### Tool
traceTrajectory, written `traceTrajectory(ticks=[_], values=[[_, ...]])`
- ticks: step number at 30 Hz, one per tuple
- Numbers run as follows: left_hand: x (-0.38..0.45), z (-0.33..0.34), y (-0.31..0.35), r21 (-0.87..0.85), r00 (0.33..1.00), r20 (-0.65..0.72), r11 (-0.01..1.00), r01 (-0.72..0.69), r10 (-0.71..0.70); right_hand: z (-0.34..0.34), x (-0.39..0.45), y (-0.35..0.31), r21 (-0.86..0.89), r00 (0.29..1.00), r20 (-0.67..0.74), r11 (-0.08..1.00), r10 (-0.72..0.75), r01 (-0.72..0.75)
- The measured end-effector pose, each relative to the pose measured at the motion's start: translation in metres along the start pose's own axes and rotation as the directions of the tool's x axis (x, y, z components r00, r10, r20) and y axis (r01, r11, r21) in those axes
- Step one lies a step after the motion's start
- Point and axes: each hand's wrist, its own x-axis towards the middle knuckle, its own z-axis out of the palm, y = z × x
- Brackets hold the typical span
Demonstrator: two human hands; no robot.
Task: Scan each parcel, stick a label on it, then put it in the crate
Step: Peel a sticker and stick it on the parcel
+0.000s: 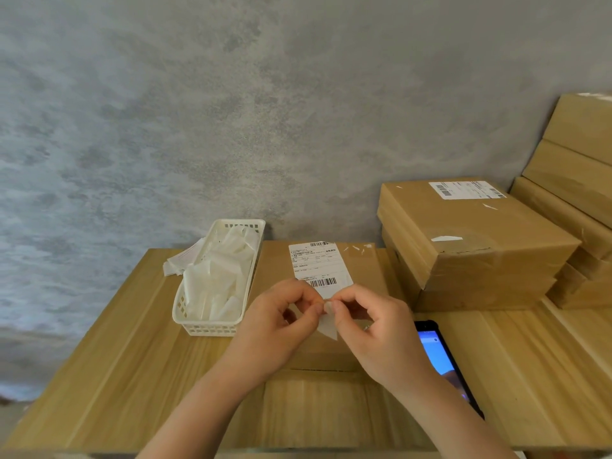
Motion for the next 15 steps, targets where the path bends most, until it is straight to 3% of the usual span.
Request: traceTrajectory(ticks=[4, 8, 12, 15], values=[[-0.004, -0.011, -0.009, -0.054, 0.991, -0.061, 0.992, 0.115, -0.119, -0.008, 0.006, 0.01, 0.024, 0.985, -0.075, 0.988, 0.152, -0.151], [-0.007, -0.042, -0.025, -0.046, 0.951, -0.209, 0.974, 0.224, -0.228, -0.022, 0.008, 0.026, 0.171, 0.903, -0.182, 0.917, 0.388, -0.36], [-0.011, -0.082, -0.044, 0.196, 0.891, -0.394, 0.927, 0.321, -0.225, -0.028, 0.0, 0.039, 0.254, 0.818, -0.236, 0.846, 0.525, -0.469], [-0.014, -0.106, -0.057, 0.403, 0.902, -0.367, 0.835, 0.374, -0.227, -0.025, 0.0, 0.038, 0.255, 0.811, -0.209, 0.831, 0.546, -0.494]])
